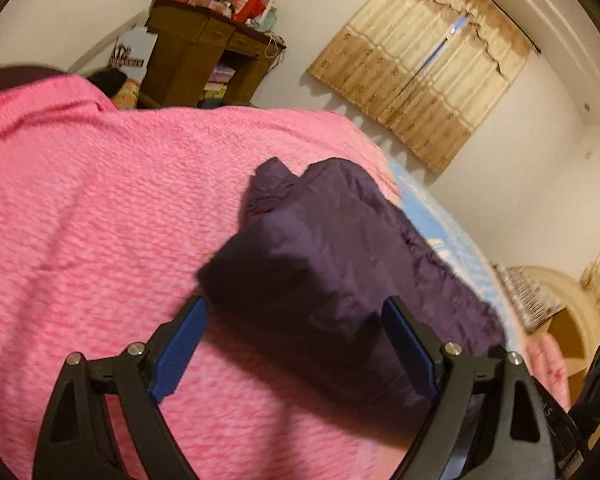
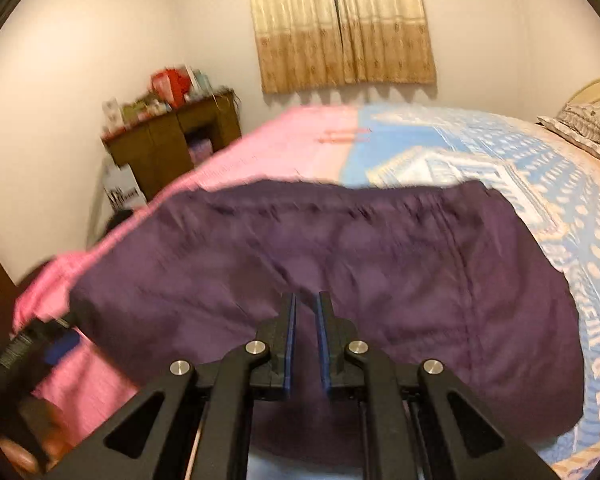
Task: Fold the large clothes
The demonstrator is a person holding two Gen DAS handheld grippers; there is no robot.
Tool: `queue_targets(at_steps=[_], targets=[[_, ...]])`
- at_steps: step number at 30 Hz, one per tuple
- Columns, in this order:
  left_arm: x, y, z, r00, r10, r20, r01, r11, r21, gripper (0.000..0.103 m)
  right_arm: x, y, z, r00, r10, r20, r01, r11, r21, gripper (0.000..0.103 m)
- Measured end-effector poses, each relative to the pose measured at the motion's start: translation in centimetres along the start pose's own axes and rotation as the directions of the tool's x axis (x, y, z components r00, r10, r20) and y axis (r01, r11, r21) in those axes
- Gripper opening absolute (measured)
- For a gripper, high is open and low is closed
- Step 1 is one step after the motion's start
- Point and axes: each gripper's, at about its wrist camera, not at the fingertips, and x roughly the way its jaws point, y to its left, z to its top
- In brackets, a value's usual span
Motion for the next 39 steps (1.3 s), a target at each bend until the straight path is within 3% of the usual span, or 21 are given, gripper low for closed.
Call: queue_targets(at_steps=[2, 6, 8, 15, 19, 22, 28, 30, 33, 37, 39], targets=[[0.6, 0.0, 0.5, 1.0, -0.013, 0.016, 0.014, 0.999, -0.046, 0.102, 1.1, 0.7, 0.5, 0.999, 0.044, -0.006, -0.044, 0.998, 0.036, 0.01], [2.4, 1.1, 1.4, 1.0, 0.016, 0.009, -0.015, 0.991, -0.135, 0.103, 6.2, 1.0, -1.9, 0.991, 0.072, -0.113, -0.064, 0.995, 0.073, 0.01], [3.3, 1.9, 1.2, 1.0, 0.02, -0.018, -0.022, 0.983, -0.184, 0.103, 5.9, 0.7, -2.9, 0.996, 0.089, -0.028, -0.087, 0.994, 0.062, 0.01], [4.1, 1.0, 1.6, 0.998, 0.053, 0.031, -0.048, 0.987, -0.153, 0.102, 5.6, 0.2, -2.9, 0.994, 0.105, -0.023, -0.103, 0.992, 0.077, 0.01], [4.5, 0.5, 2.0, 0.999, 0.013, 0.039, -0.008, 0.992, -0.125, 0.062, 5.6, -0.3, -3.0, 0.993, 0.115, -0.018, -0.113, 0.99, 0.085, 0.01], [4.0, -0.5, 2.6, 0.998, -0.003, 0.062, 0.007, 0.998, -0.065, 0.044, 5.3, -0.8, -3.4, 0.991, 0.13, -0.016, -0.128, 0.987, 0.1, 0.01], [2.2, -4.3, 3.6, 0.994, -0.022, 0.105, 0.012, 0.995, 0.099, 0.03, 5.3, -2.0, -3.6, 0.984, 0.178, -0.014, -0.174, 0.972, 0.155, 0.01], [1.3, -6.5, 3.6, 0.99, -0.056, 0.127, 0.029, 0.979, 0.202, 0.029, 5.2, -2.6, -3.7, 0.981, 0.192, -0.012, -0.187, 0.967, 0.174, 0.01], [0.0, -9.9, 3.1, 0.982, -0.111, 0.153, 0.049, 0.932, 0.36, 0.029, 5.3, -3.1, -3.8, 0.976, 0.217, -0.006, -0.211, 0.957, 0.2, 0.01], [-1.4, -14.6, 1.2, 0.97, -0.196, 0.147, 0.083, 0.827, 0.556, 0.029, 4.4, -3.7, -3.5, 0.971, 0.236, -0.037, -0.224, 0.953, 0.206, 0.01], [-2.1, -16.3, 0.2, 0.963, -0.23, 0.139, 0.093, 0.77, 0.631, 0.029, 2.1, -4.4, -2.9, 0.975, 0.221, -0.012, -0.215, 0.956, 0.198, 0.01]])
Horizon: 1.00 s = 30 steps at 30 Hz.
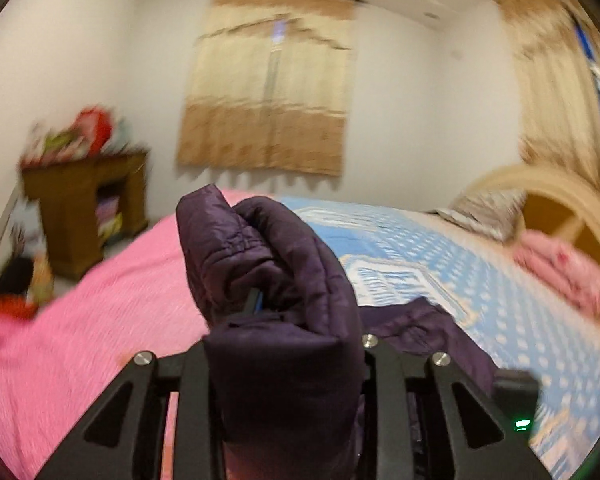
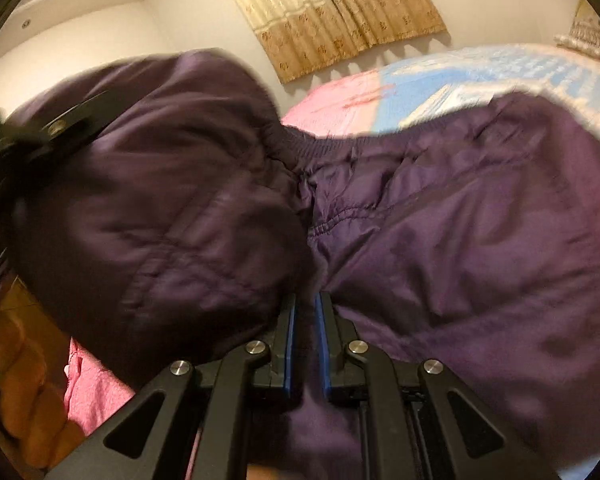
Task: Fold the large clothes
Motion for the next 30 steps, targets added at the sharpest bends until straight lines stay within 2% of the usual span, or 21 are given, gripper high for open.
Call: queue_targets(at_steps=[3, 5, 10, 13, 16, 19, 20, 21, 22, 23, 26, 29, 30], targets=[[0.3, -2.5, 0.8, 0.997, -0.077, -0.006, 0.077, 0.995, 0.055, 0.028, -4.8, -2.6, 0.0, 0.994, 0.024, 0.11, -0.035, 0.995, 0.094, 0.01], [0.7, -3.8, 0.8, 0.994, -0.109, -0.014, 0.11, 0.99, 0.093, 0.028, -7.7, -5.8, -0.1, 0.987, -0.009, 0.161, -0.019, 0.985, 0.174, 0.01], [1.8, -8.1, -1.5, 0.979, -0.191, -0.075, 0.202, 0.964, 0.174, 0.027, -10.3, -12.7, -1.8, 0.986, -0.048, 0.161, -0.006, 0.948, 0.319, 0.01], [3.2, -10.5, -4.0, 0.962, -0.23, -0.147, 0.259, 0.939, 0.225, 0.027, -9.9, -14.8, -3.0, 0.988, 0.024, 0.153, -0.079, 0.927, 0.368, 0.01], [3.2, -11.8, -5.8, 0.968, -0.194, -0.161, 0.233, 0.93, 0.283, 0.027, -9.9, -15.3, -2.6, 0.991, 0.061, 0.122, -0.102, 0.924, 0.369, 0.01], [2.7, -10.8, -5.4, 0.965, -0.209, -0.158, 0.246, 0.932, 0.265, 0.027, -10.4, -16.6, -1.4, 0.987, 0.113, 0.111, -0.149, 0.898, 0.415, 0.011], [2.6, -10.3, -5.1, 0.963, -0.22, -0.156, 0.254, 0.934, 0.252, 0.027, -11.1, -17.3, -0.8, 0.978, 0.155, 0.138, -0.2, 0.881, 0.428, 0.023], [2.6, -9.9, -4.9, 0.961, -0.23, -0.154, 0.262, 0.934, 0.241, 0.027, -11.5, -17.6, -0.2, 0.966, 0.197, 0.168, -0.251, 0.866, 0.432, 0.056], [2.5, -9.7, -4.8, 0.959, -0.242, -0.15, 0.271, 0.936, 0.226, 0.027, -12.0, -17.9, 0.6, 0.95, 0.233, 0.206, -0.302, 0.849, 0.434, 0.076], [2.3, -9.3, -4.7, 0.956, -0.254, -0.144, 0.28, 0.938, 0.206, 0.027, -12.4, -17.9, 1.5, 0.943, 0.239, 0.232, -0.32, 0.846, 0.426, 0.1], [2.6, -10.0, -5.0, 0.954, -0.264, -0.14, 0.288, 0.939, 0.19, 0.026, -11.9, -16.7, 4.8, 0.929, 0.297, 0.221, -0.36, 0.866, 0.348, 0.101], [2.8, -10.2, -4.7, 0.953, -0.269, -0.14, 0.292, 0.939, 0.184, 0.026, -8.7, -15.5, 7.9, 0.947, 0.305, 0.103, -0.322, 0.897, 0.304, 0.101], [2.7, -10.2, -4.6, 0.952, -0.271, -0.14, 0.294, 0.939, 0.179, 0.026, -7.9, -15.2, 8.1, 0.951, 0.299, 0.073, -0.307, 0.903, 0.3, 0.101]])
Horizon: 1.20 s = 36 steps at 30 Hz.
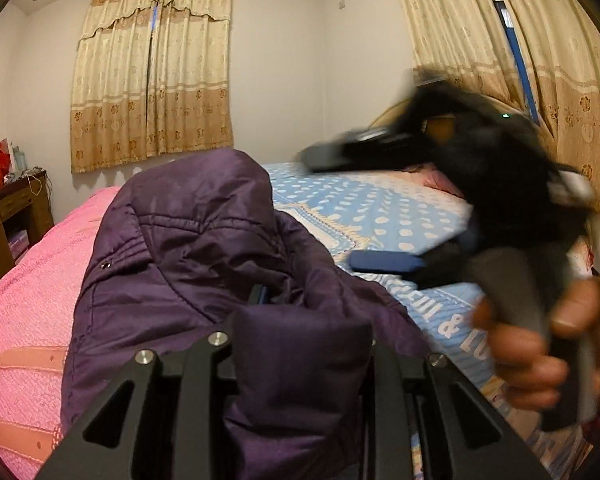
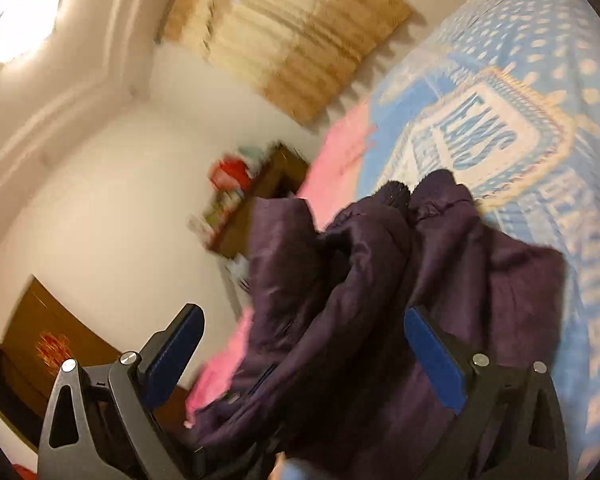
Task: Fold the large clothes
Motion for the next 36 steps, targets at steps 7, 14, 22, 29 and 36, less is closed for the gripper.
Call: queue_targets(at_steps=[7, 14, 22, 29, 36], targets=[[0.6, -0.7, 0.0, 1.0, 0.017, -0.013, -0.017, 1.0, 0.005, 0.026, 6.8, 2.4, 0.3, 0.985, -0.092, -0.146, 0.066, 0.983, -0.17, 0.06], [-0.2, -3.9, 3.3, 1.0, -0.016, 0.016, 0.016, 1.0, 0.027, 0.025, 2.4, 6.0, 1.4, 0.987, -0.145, -0.067, 0.108, 0.914, -0.392, 0.033], [5.2, -9.8, 2.6, 0.981, -0.176, -0.084, 0.178, 0.984, 0.013, 0.023, -2.8, -3.0, 1.5, 0.978, -0.205, -0.045, 0.191, 0.957, -0.218, 0.033], [7.0, -12.9, 0.8, 0.979, -0.141, -0.144, 0.159, 0.98, 0.119, 0.023, -2.6, -10.6, -0.7, 0.996, -0.069, -0.05, 0.069, 0.998, 0.008, 0.036], [-0.9, -7.7, 2.2, 0.965, -0.235, -0.12, 0.242, 0.969, 0.043, 0.041, -2.3, -10.4, -0.7, 0.996, -0.065, -0.055, 0.066, 0.998, 0.004, 0.041]])
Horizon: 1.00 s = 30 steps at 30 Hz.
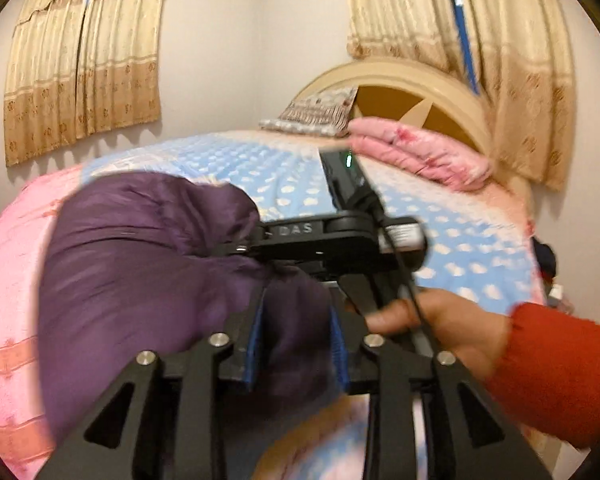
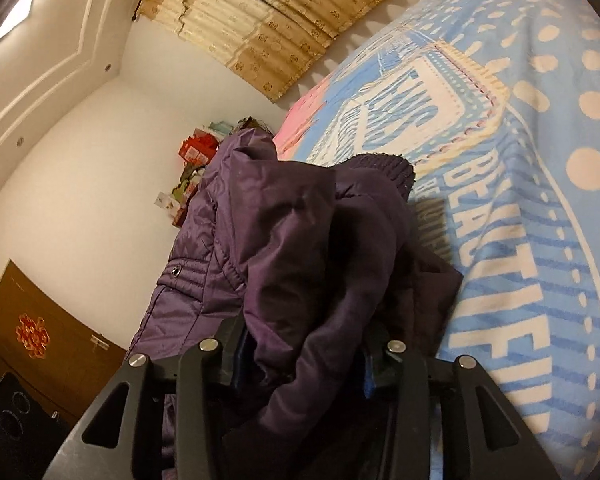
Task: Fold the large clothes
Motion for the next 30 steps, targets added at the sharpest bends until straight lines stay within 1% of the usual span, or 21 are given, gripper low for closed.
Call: queue_targets(at_steps=[1, 2, 4, 6, 8, 9, 10, 12, 14, 15, 16, 17, 19, 20, 21, 22, 23, 25, 26, 28, 30], targets=[[-1.5, 0.4, 0.0, 1.0, 0.021, 0.021, -0.021, 1.0, 0.002, 0.049, 0.0, -0.3, 0.0, 1.0, 0.007, 0.004, -0.007, 1.0, 0.013, 0.041], [-3.4, 1.4, 0.0, 0.997, 0.052, 0.055, -0.052, 0.999, -0.002, 0.053, 0.0, -0.3, -0.1, 1.0, 0.01, 0.007, -0.01, 1.0, 0.018, 0.042], [-6.0, 4.0, 0.8, 0.99, 0.1, 0.098, -0.095, 0.994, -0.05, 0.067, 0.6, -0.3, 0.4, 1.0, 0.013, 0.009, -0.013, 1.0, 0.021, 0.042], [-6.8, 7.6, 2.5, 0.976, 0.186, 0.116, -0.171, 0.977, -0.127, 0.067, 0.5, -0.2, 0.4, 1.0, 0.012, 0.015, -0.012, 1.0, 0.027, 0.044], [-5.8, 11.2, 3.9, 0.954, 0.284, 0.1, -0.259, 0.944, -0.202, 0.064, 0.3, -0.4, 0.1, 0.999, 0.021, 0.03, -0.023, 0.998, 0.06, 0.046], [-4.6, 12.6, 4.5, 0.95, 0.304, 0.077, -0.28, 0.933, -0.228, 0.063, 0.0, -0.5, -0.1, 0.999, 0.024, 0.036, -0.027, 0.997, 0.072, 0.048], [-2.5, 14.1, 5.1, 0.947, 0.318, 0.038, -0.299, 0.921, -0.25, 0.058, -0.3, -0.4, -0.2, 0.999, 0.023, 0.045, -0.027, 0.996, 0.085, 0.049], [1.1, 15.0, 5.5, 0.957, 0.29, -0.026, -0.286, 0.922, -0.26, 0.052, -1.1, -0.1, -0.4, 0.999, 0.009, 0.052, -0.014, 0.995, 0.096, 0.054], [4.6, 14.3, 5.1, 0.956, 0.28, -0.091, -0.293, 0.929, -0.226, 0.051, -2.4, 0.5, -0.5, 0.997, -0.047, 0.054, 0.042, 0.995, 0.095, 0.059], [6.4, 13.5, 4.7, 0.95, 0.285, -0.129, -0.306, 0.932, -0.195, 0.051, -3.2, 0.8, -0.6, 0.996, -0.071, 0.059, 0.066, 0.994, 0.087, 0.059], [6.8, 12.8, 4.2, 0.948, 0.292, -0.127, -0.31, 0.938, -0.155, 0.051, -4.3, 1.5, -0.7, 0.991, -0.113, 0.07, 0.108, 0.992, 0.068, 0.059], [7.0, 12.1, 3.9, 0.939, 0.323, -0.116, -0.336, 0.934, -0.125, 0.051, -5.3, 2.3, -0.7, 0.984, -0.159, 0.085, 0.156, 0.987, 0.038, 0.059], [7.0, 11.7, 3.7, 0.932, 0.343, -0.12, -0.356, 0.927, -0.114, 0.051, -7.4, 5.0, -0.3, 0.948, -0.285, 0.144, 0.297, 0.952, -0.07, 0.049], [7.0, 11.6, 3.6, 0.929, 0.345, -0.135, -0.36, 0.926, -0.117, 0.051, -7.8, 6.6, 0.3, 0.935, -0.313, 0.164, 0.335, 0.933, -0.129, 0.039], [7.4, 11.5, 3.5, 0.926, 0.348, -0.148, -0.365, 0.925, -0.106, 0.051, -7.9, 7.8, 0.8, 0.928, -0.328, 0.174, 0.356, 0.92, -0.162, 0.039], [7.5, 11.3, 3.4, 0.922, 0.355, -0.155, -0.371, 0.924, -0.093, 0.051, -7.6, 9.4, 1.8, 0.92, -0.346, 0.183, 0.378, 0.906, -0.189, 0.039], [7.7, 11.0, 3.5, 0.917, 0.366, -0.16, -0.381, 0.922, -0.075, 0.051, -6.9, 10.8, 2.9, 0.922, -0.343, 0.181, 0.376, 0.906, -0.197, 0.039], [8.1, 10.2, 3.5, 0.905, 0.393, -0.163, -0.404, 0.914, -0.042, 0.048, -5.2, 12.9, 4.9, 0.941, -0.293, 0.168, 0.322, 0.929, -0.184, 0.039], [8.3, 9.8, 3.6, 0.896, 0.414, -0.159, -0.422, 0.907, -0.015, 0.046, -4.0, 13.8, 6.0, 0.941, -0.296, 0.166, 0.322, 0.932, -0.165, 0.039], [8.6, 8.9, 3.3, 0.888, 0.434, -0.152, -0.435, 0.9, 0.03, 0.038, -1.1, 14.4, 7.8, 0.928, -0.347, 0.136, 0.365, 0.921, -0.138, 0.039], [8.7, 8.9, 3.0, 0.888, 0.436, -0.149, -0.437, 0.899, 0.024, 0.038, 2.7, 13.3, 8.3, 0.893, -0.443, 0.078, 0.45, 0.884, -0.128, 0.039]])
